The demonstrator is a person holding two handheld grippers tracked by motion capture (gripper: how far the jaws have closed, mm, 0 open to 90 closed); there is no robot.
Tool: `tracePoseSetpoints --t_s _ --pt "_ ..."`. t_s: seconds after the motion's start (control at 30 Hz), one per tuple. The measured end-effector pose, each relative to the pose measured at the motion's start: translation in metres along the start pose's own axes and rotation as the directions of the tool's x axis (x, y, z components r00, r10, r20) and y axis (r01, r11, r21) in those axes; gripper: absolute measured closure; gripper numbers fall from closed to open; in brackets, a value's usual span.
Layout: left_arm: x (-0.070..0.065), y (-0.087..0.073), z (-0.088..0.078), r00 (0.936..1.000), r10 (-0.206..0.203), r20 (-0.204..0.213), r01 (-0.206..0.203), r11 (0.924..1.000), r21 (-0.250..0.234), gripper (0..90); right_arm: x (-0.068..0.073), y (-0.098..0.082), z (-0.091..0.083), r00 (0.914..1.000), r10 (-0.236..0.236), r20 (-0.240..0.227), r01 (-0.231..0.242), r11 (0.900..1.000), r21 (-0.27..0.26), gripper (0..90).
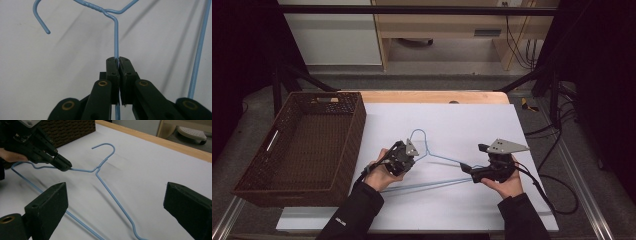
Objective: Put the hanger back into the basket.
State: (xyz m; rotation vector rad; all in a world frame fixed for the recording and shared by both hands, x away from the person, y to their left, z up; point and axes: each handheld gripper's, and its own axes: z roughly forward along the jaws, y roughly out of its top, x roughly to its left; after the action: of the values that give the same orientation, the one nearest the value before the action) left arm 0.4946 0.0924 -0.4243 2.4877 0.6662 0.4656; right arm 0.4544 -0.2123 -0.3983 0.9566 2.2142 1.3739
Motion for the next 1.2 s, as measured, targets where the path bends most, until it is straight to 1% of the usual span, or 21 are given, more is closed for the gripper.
tracePoseSetpoints --t_s 0.17,0.3,0.43,0.5,0.6,0.7,0.8,0.93,1.0,1.13,1.2 --pt "-0.003 0.002 -0.006 0.9999 0.004 -0.014 -0.004 0.9998 -0.017 87.5 0.003 0.006 0.017 0.9996 -0.021 -0.021 0.022 0.999 0.031 7.6" --pt "-0.006 0.002 -0.01 0.9996 0.009 -0.026 -0.01 0.9995 -0.03 87.5 0.005 0.006 0.029 0.9991 -0.031 -0.029 0.032 0.998 0.06 8.3" --pt "-0.007 0.003 -0.013 0.9995 0.007 -0.032 -0.008 0.9993 -0.035 87.5 0.006 0.005 0.04 0.9988 -0.03 -0.039 0.033 0.996 0.081 9.8" --pt "-0.008 0.004 -0.014 0.9996 0.012 -0.027 -0.013 0.9994 -0.033 87.5 0.006 0.005 0.044 0.9987 -0.026 -0.044 0.029 0.996 0.086 10.8" --pt "-0.009 0.004 -0.016 0.9993 0.012 -0.034 -0.013 0.9993 -0.034 87.5 0.007 0.006 0.051 0.9984 -0.027 -0.05 0.032 0.994 0.101 12.0" --pt "-0.01 0.005 -0.016 0.9995 0.009 -0.03 -0.01 0.9993 -0.036 87.5 0.009 0.007 0.061 0.9974 -0.036 -0.063 0.043 0.992 0.117 13.7" --pt "-0.011 0.005 -0.017 0.9994 0.011 -0.034 -0.012 0.9993 -0.034 87.5 0.01 0.007 0.072 0.9961 -0.04 -0.079 0.051 0.989 0.137 16.5" --pt "-0.012 0.006 -0.017 0.9993 0.013 -0.035 -0.014 0.9994 -0.031 87.5 0.008 0.007 0.088 0.9951 -0.052 -0.084 0.065 0.984 0.168 21.6" --pt "-0.012 0.005 -0.016 0.9993 0.014 -0.034 -0.016 0.9993 -0.033 87.5 0.009 0.006 0.093 0.9956 -0.046 -0.082 0.06 0.981 0.185 23.9" --pt "-0.012 0.005 -0.016 0.9993 0.013 -0.034 -0.014 0.9993 -0.036 87.5 0.008 0.004 0.101 0.9939 -0.068 -0.087 0.085 0.972 0.219 28.8" --pt "-0.013 0.005 -0.016 0.9993 0.015 -0.036 -0.016 0.9992 -0.036 87.5 0.008 0.002 0.104 0.9949 -0.07 -0.072 0.086 0.968 0.236 30.4"
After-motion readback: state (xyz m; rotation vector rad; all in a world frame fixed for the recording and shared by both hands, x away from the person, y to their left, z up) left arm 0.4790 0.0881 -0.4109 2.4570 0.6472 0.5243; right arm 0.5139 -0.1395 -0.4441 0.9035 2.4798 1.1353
